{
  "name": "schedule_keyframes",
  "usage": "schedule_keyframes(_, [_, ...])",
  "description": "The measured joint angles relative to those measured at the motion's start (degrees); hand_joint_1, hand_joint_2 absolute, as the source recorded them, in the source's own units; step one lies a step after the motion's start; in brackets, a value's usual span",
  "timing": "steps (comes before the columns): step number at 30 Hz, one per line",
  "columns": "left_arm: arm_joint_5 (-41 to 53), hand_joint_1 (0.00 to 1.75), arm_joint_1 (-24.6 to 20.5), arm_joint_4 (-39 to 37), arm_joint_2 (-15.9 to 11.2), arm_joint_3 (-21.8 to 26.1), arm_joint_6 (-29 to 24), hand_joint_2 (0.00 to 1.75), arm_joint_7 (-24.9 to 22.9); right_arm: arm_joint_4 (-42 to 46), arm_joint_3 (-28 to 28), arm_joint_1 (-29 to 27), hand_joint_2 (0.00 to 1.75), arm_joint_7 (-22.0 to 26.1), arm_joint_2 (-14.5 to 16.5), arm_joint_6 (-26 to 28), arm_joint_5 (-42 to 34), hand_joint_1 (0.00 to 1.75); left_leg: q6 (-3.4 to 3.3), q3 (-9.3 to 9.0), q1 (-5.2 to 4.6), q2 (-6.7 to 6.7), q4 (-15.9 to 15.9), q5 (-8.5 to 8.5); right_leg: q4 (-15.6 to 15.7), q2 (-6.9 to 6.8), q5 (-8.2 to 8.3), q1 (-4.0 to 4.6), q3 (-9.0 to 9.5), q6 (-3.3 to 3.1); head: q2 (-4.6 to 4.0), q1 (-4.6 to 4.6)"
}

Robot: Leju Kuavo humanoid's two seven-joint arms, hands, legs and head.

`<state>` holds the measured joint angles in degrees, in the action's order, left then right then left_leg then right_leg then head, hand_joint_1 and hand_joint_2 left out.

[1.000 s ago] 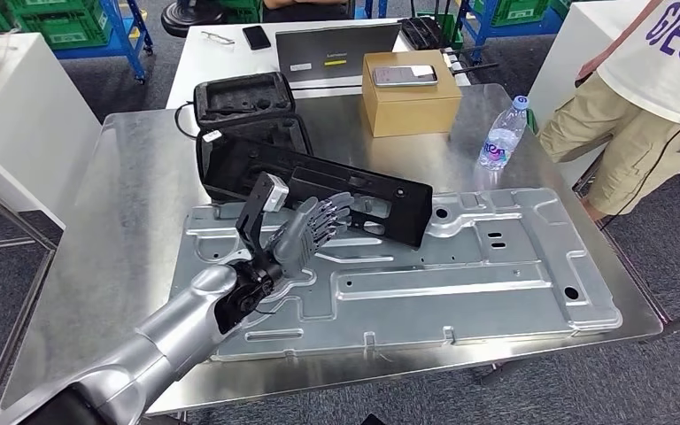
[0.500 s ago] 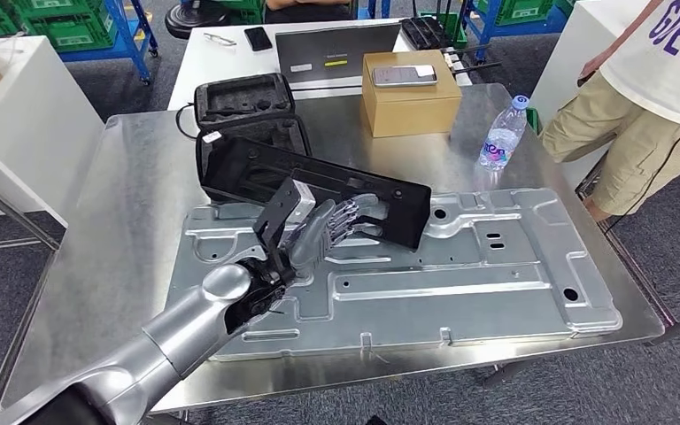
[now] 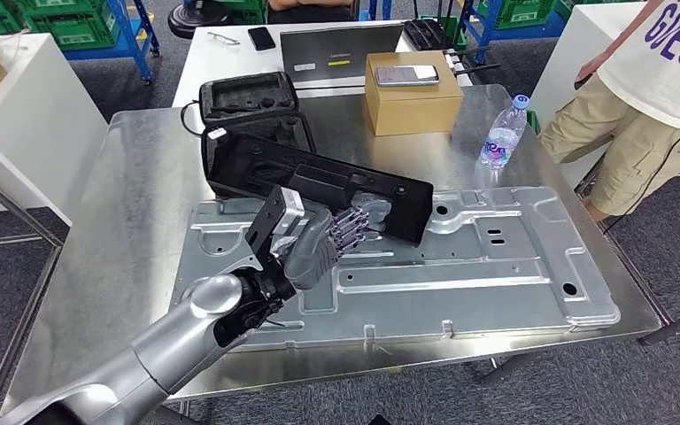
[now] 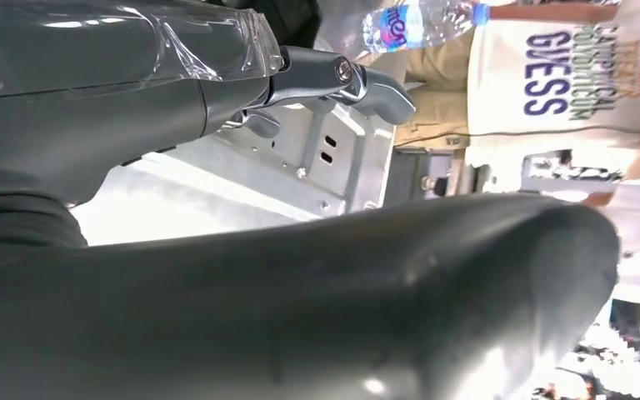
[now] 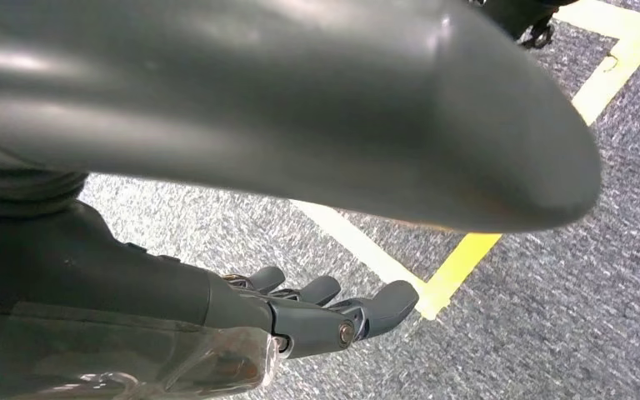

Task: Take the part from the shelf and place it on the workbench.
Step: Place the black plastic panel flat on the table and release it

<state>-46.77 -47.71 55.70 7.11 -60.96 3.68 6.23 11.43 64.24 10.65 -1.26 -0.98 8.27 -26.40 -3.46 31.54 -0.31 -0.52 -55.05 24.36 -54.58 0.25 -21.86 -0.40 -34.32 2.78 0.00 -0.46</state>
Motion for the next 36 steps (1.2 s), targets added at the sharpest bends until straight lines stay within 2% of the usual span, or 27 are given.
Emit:
schedule_keyframes(1, [-0.4, 0.00, 0.1, 0.8, -0.2, 0.0, 0.2, 0.00, 0.0, 0.0, -0.1, -0.1, 0.00, 0.0, 0.0, 0.0, 0.0, 0.00, -0.37, 0.18, 0.05, 0.02, 0.1, -0.36, -0.5, 0.00, -0.58, -0.08, -0.29, 0.28, -0.01, 0.02])
schedule_keyframes(2, [-0.7, 0.00, 0.2, 1.6, -0.4, 0.0, 0.4, 0.00, 0.0, 0.0, -0.2, -0.2, 0.00, 0.1, -0.1, 0.0, 0.0, 0.00, -0.79, 0.43, 0.13, 0.07, 0.2, -0.76, -2.0, 0.00, -2.07, -0.16, -0.93, 0.50, -0.01, 0.07])
schedule_keyframes(5, [-1.6, 0.00, 0.6, 3.8, -1.0, 0.0, 0.8, 0.00, 0.1, 0.0, -0.4, -0.3, 0.00, 0.1, -0.1, 0.0, 0.0, 0.00, -1.53, 1.62, 0.06, 0.21, 0.3, -1.88, -12.9, -0.02, -9.50, -0.29, -4.64, 0.97, -0.01, 0.24])
schedule_keyframes(6, [-1.8, 0.00, 0.8, 4.4, -1.2, 0.0, 0.9, 0.00, 0.1, 0.0, -0.4, -0.3, 0.00, 0.1, -0.2, 0.0, 0.0, 0.00, -1.57, 2.09, -0.01, 0.24, 0.3, -2.26, -16.1, -0.03, -10.94, -0.29, -5.39, 1.06, 0.00, 0.25])
schedule_keyframes(7, [-1.9, 0.00, 1.1, 5.0, -1.5, 0.0, 1.0, 0.00, 0.1, 0.0, -0.5, -0.4, 0.00, 0.1, -0.2, 0.0, 0.0, 0.00, -1.57, 2.59, -0.06, 0.24, 0.3, -2.66, -17.4, -0.03, -11.23, -0.29, -5.22, 1.10, 0.00, 0.26])
schedule_keyframes(8, [-2.1, 0.00, 1.3, 5.6, -1.8, 0.0, 1.1, 0.00, 0.2, 0.0, -0.5, -0.4, 0.00, 0.1, -0.2, 0.0, 0.0, 0.00, -1.51, 3.10, -0.09, 0.22, 0.3, -3.09, -16.3, -0.03, -10.40, -0.29, -3.88, 1.06, 0.00, 0.26])
schedule_keyframes(9, [-2.3, 0.00, 1.4, 6.2, -2.0, 0.0, 1.3, 0.00, 0.2, 0.0, -0.5, -0.4, 0.00, 0.1, -0.2, 0.0, 0.0, 0.00, -1.41, 3.59, -0.09, 0.18, 0.3, -3.51, -13.1, -0.02, -8.93, -0.29, -1.51, 0.98, -0.01, 0.26])
schedule_keyframes(11, [-2.6, 0.00, 1.4, 7.4, -2.4, 0.1, 1.6, 0.00, 0.2, 0.0, -0.7, -0.3, 0.00, 0.2, -0.3, 0.0, 0.0, 0.00, -1.02, 4.38, -0.15, 0.07, 0.2, -4.32, -4.4, 0.00, -6.74, -0.19, 4.33, 0.68, 0.00, 0.26])
schedule_keyframes(13, [-2.8, 0.00, 1.6, 8.5, -2.8, 0.1, 2.1, 0.00, 0.3, 0.0, -1.1, -0.3, 0.00, 0.3, -0.4, 0.0, 0.0, 0.00, -0.39, 4.71, -0.22, 0.08, 0.3, -5.11, 0.3, 0.08, -6.12, 0.13, 7.07, 0.20, 0.00, 0.21])
schedule_keyframes(15, [-2.9, 0.00, 2.0, 9.3, -3.2, 0.0, 2.6, 0.00, 0.4, 0.0, -1.3, -0.4, 0.00, 0.4, -0.4, 0.0, 0.0, 0.00, 0.30, 4.92, -0.21, 0.11, 0.5, -5.93, 0.7, 0.09, -5.40, 0.37, 6.72, -0.51, -0.01, 0.16])
schedule_keyframes(16, [-3.0, 0.00, 2.2, 9.7, -3.4, 0.0, 2.9, 0.00, 0.4, 0.0, -1.3, -0.4, 0.00, 0.5, -0.5, 0.0, 0.0, 0.00, 0.60, 5.26, -0.12, 0.12, 0.3, -5.80, 0.8, 0.01, -4.93, 0.30, 6.32, -0.85, -0.01, 0.18])
schedule_keyframes(17, [-3.0, 0.00, 2.4, 10.0, -3.6, -0.1, 3.1, 0.00, 0.4, 0.0, -1.4, -0.4, 0.00, 0.5, -0.5, 0.0, 0.0, 0.00, 0.92, 5.90, -0.05, 0.13, -0.5, -4.69, 0.8, -0.08, -4.29, 0.22, 5.75, -1.24, -0.01, 0.17])
schedule_keyframes(18, [-3.0, 0.00, 2.6, 10.2, -3.8, -0.1, 3.3, 0.00, 0.4, 0.0, -1.4, -0.4, 0.00, 0.5, -0.5, 0.0, 0.0, 0.00, 1.21, 6.86, 0.03, 0.14, -2.6, -2.49, 0.9, -0.18, -3.61, 0.07, 5.04, -1.59, -0.01, 0.15])
schedule_keyframes(20, [-2.8, 0.00, 3.2, 10.7, -4.1, -0.3, 3.8, 0.00, 0.4, 0.0, -1.5, -0.5, 0.00, 0.6, -0.6, 0.0, 0.0, 0.00, 1.68, 9.29, 0.21, 0.17, -10.3, 3.57, 0.9, -0.29, -2.32, 0.09, 3.38, -1.95, 0.00, 0.09])
schedule_keyframes(21, [-2.7, 0.00, 3.6, 10.9, -4.3, -0.5, 4.1, 0.00, 0.5, 0.0, -1.6, -0.5, 0.00, 0.6, -0.6, 0.0, 0.0, 0.00, 1.81, 10.11, 0.25, 0.17, -14.3, 5.55, 0.9, -0.32, -1.67, 0.11, 2.52, -2.03, 0.00, 0.08])
schedule_keyframes(22, [-2.5, 0.00, 4.1, 11.0, -4.4, -0.7, 4.5, 0.00, 0.6, 0.0, -1.7, -0.6, 0.00, 0.6, -0.6, 0.0, 0.0, 0.00, 1.88, 10.23, 0.26, 0.17, -17.1, 6.20, 0.9, -0.33, -1.00, 0.12, 1.62, -2.02, 0.00, 0.07])
schedule_keyframes(23, [-2.2, 0.00, 4.6, 11.0, -4.4, -0.9, 4.9, 0.00, 0.7, 0.0, -1.7, -0.6, 0.00, 0.6, -0.7, 0.0, 0.1, 0.00, 1.85, 9.37, 0.26, 0.17, -17.8, 5.56, 0.9, -0.33, -0.34, 0.12, 0.73, -1.97, -0.01, 0.07])
schedule_keyframes(24, [-2.0, 0.00, 4.9, 11.0, -4.4, -1.1, 5.1, 0.00, 0.8, 0.0, -1.8, -0.6, 0.00, 0.5, -0.7, 0.0, 0.1, 0.00, 1.73, 7.43, 0.25, 0.17, -16.1, 4.25, 0.8, -0.32, 0.31, 0.12, -0.15, -1.86, -0.01, 0.07])
schedule_keyframes(26, [-1.4, 0.00, 5.3, 11.1, -4.4, -1.5, 5.6, 0.00, 1.2, 0.0, -1.8, -0.6, 0.00, 0.5, -0.7, 0.0, 0.1, 0.00, 1.24, 0.75, 0.09, 0.16, -7.9, 2.77, 0.8, -0.29, 1.55, 0.20, -1.62, -1.50, -0.01, 0.06])
schedule_keyframes(27, [-1.1, 0.00, 5.3, 11.1, -4.4, -1.6, 5.9, 0.00, 1.5, 0.0, -1.8, -0.6, 0.00, 0.6, -0.7, 0.0, 0.1, 0.00, 0.90, -2.48, -0.05, 0.14, -3.5, 2.96, 0.7, -0.28, 2.14, 0.25, -2.10, -1.26, 0.00, 0.07])
schedule_keyframes(28, [-0.7, 0.00, 5.5, 11.2, -4.4, -1.7, 6.1, 0.00, 1.7, 0.0, -1.8, -0.6, 0.00, 0.6, -0.7, 0.0, 0.1, 0.00, 0.62, -4.65, -0.19, 0.11, -0.3, 3.27, 0.8, -0.28, 2.74, 0.27, -2.33, -1.01, 0.00, 0.11])
schedule_keyframes(29, [-0.3, 0.00, 5.8, 11.2, -4.4, -1.8, 6.3, 0.00, 1.9, 0.0, -1.8, -0.6, 0.00, 0.6, -0.7, 0.0, 0.1, 0.00, 0.38, -5.69, -0.36, 0.08, 1.5, 3.51, 0.9, -0.29, 3.31, 0.26, -2.46, -0.72, 0.00, 0.10])
schedule_keyframes(31, [0.7, 0.00, 6.6, 11.2, -4.4, -2.2, 6.6, 0.00, 2.2, 0.0, -1.9, -0.7, 0.00, 0.6, -0.7, 0.0, 0.2, 0.00, -0.21, -5.05, -0.36, 0.15, 1.9, 2.65, 1.1, -0.22, 3.93, 0.10, -2.68, -0.11, -0.01, 0.10])
schedule_keyframes(32, [1.2, 0.00, 7.0, 11.2, -4.4, -2.4, 6.8, 0.00, 2.4, 0.0, -1.9, -0.7, 0.00, 0.6, -0.7, 0.0, 0.2, 0.00, -0.61, -4.63, -0.30, 0.22, 2.0, 2.09, 0.3, -0.18, 2.83, 0.01, -3.16, 0.19, -0.01, 0.09])
schedule_keyframes(33, [1.6, 0.00, 7.4, 11.2, -4.4, -2.6, 7.0, 0.00, 2.6, 0.0, -1.9, -0.7, 0.00, 0.6, -0.7, 0.0, 0.2, 0.00, -1.03, -4.04, -0.19, 0.31, 2.1, 1.35, -1.7, -0.14, 0.59, -0.07, -3.95, 0.44, -0.01, 0.15])
schedule_keyframes(35, [2.6, 0.00, 8.3, 10.9, -4.4, -2.9, 7.4, 0.00, 2.8, 0.0, -1.9, -0.8, 0.00, 0.6, -0.8, 0.0, 0.4, 0.00, -1.49, -2.53, -0.13, 0.40, 2.2, -0.10, -9.0, -0.16, -5.73, -0.22, -6.13, 0.82, -0.01, 0.26])
schedule_keyframes(36, [3.2, 0.00, 9.0, 10.5, -4.3, -3.0, 7.7, 0.00, 2.9, 0.0, -1.9, -0.8, 0.00, 0.6, -0.8, 0.0, 0.5, 0.00, -1.55, -1.64, -0.16, 0.46, 2.1, -0.81, -13.0, -0.16, -7.87, -0.25, -6.97, 0.99, -0.01, 0.28])
